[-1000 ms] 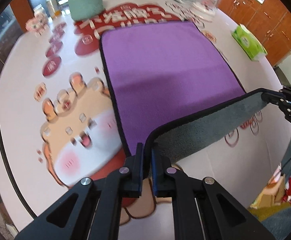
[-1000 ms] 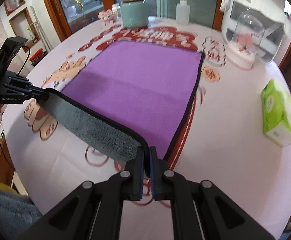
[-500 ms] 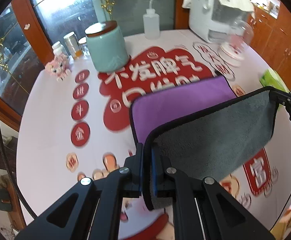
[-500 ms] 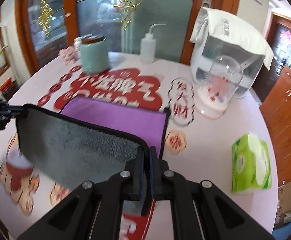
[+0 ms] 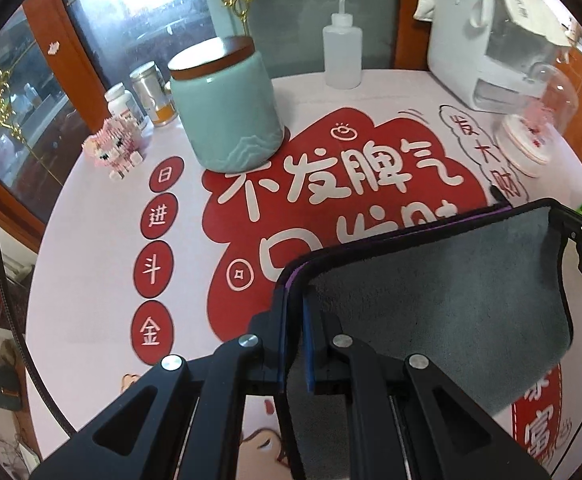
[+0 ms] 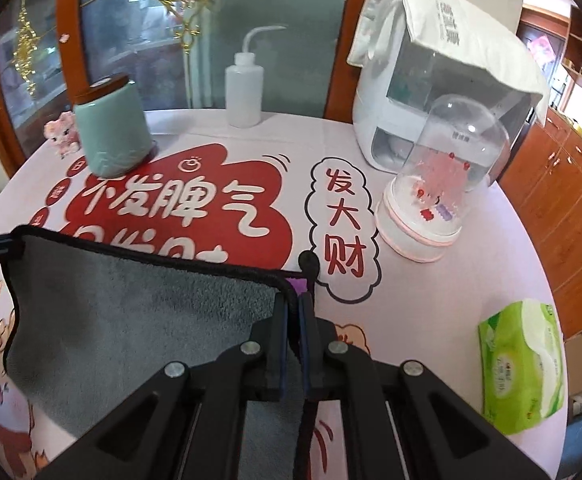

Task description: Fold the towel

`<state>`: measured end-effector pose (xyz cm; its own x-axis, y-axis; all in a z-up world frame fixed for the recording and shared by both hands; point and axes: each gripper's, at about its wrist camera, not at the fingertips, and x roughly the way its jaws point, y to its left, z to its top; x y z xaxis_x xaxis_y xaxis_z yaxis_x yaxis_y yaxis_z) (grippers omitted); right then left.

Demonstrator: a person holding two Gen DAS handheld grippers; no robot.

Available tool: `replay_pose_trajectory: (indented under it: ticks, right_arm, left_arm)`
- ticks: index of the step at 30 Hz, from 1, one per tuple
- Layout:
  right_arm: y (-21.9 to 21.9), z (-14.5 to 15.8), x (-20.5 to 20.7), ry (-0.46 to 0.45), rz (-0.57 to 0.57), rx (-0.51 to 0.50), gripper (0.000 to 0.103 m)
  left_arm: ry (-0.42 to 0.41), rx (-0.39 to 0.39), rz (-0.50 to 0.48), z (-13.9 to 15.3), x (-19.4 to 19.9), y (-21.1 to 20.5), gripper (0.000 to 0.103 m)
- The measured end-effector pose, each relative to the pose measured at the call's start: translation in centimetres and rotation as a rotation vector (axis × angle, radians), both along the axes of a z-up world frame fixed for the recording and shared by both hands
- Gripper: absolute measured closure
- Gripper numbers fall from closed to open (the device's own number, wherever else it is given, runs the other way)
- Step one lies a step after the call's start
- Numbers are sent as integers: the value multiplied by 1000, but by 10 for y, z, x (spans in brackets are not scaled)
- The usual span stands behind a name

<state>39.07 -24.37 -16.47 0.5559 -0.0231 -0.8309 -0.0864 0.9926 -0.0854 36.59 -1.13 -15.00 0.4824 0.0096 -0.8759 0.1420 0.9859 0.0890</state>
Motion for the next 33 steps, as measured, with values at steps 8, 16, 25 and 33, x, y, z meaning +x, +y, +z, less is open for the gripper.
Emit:
replay_pose_trajectory:
  ticks: [8,16,25,33]
  right_arm:
    - [5,-25,16,17,-26,-31,98]
    - [9,-37,22,28,-32,-40,98]
    - [11,-50,25,51,-40,-56,98]
    - [6,-51,31,94,-68,4,84]
  left_arm:
    - [16,-1,33,-25,17,-1,98]
    - [26,-9,51,-36,23,1,98]
    - [34,-10,63,-47,27,0,97]
    - [28,-16,112,-50,30,4,37]
